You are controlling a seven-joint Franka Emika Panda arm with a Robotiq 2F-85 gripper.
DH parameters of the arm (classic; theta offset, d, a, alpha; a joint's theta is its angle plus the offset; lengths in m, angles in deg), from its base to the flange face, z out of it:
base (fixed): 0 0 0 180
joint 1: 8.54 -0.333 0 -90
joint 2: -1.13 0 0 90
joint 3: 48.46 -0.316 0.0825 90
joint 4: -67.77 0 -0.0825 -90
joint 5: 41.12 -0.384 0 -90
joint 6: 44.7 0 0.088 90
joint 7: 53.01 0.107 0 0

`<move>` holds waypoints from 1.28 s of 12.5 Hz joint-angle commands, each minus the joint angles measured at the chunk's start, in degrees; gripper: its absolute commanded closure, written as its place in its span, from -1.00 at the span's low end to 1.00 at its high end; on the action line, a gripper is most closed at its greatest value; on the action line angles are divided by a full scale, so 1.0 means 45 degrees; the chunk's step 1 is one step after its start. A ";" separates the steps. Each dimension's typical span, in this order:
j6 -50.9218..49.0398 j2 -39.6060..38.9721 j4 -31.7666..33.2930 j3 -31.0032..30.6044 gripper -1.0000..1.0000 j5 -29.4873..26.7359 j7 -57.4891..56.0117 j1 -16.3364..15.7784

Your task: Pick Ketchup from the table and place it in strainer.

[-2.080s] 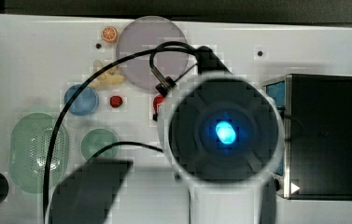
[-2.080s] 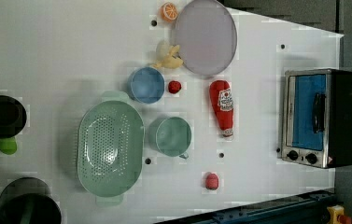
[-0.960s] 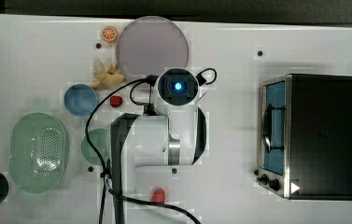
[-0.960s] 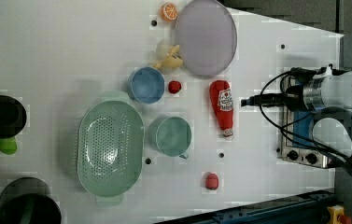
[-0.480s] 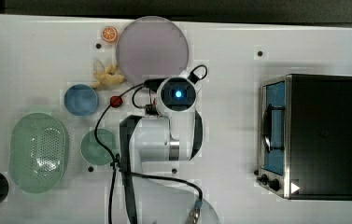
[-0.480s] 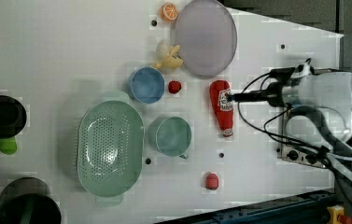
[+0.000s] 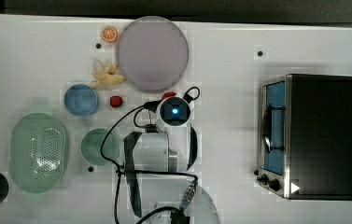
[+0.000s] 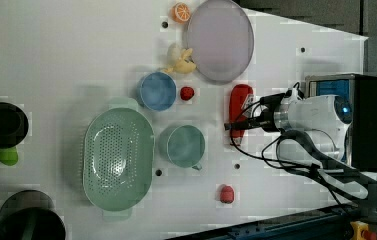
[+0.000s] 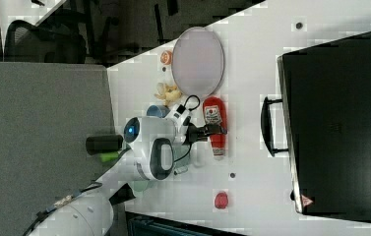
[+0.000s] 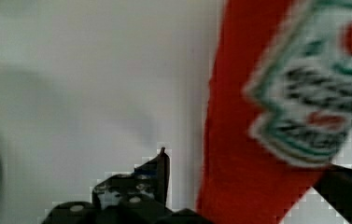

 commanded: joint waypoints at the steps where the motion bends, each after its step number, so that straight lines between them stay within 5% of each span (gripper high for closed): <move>1: 0.0773 0.0192 -0.0180 -0.0009 -1.00 0.0013 -0.0421 0.0019; 6: 0.0919 0.0030 -0.0064 0.0039 -0.92 0.0027 -0.0366 0.0007; 9: 0.0902 0.0123 -0.0205 -0.0011 -0.23 0.0026 -0.0362 -0.0060; 16: -0.2216 0.3179 -0.0563 -0.0304 -0.23 0.0012 0.0615 -0.0146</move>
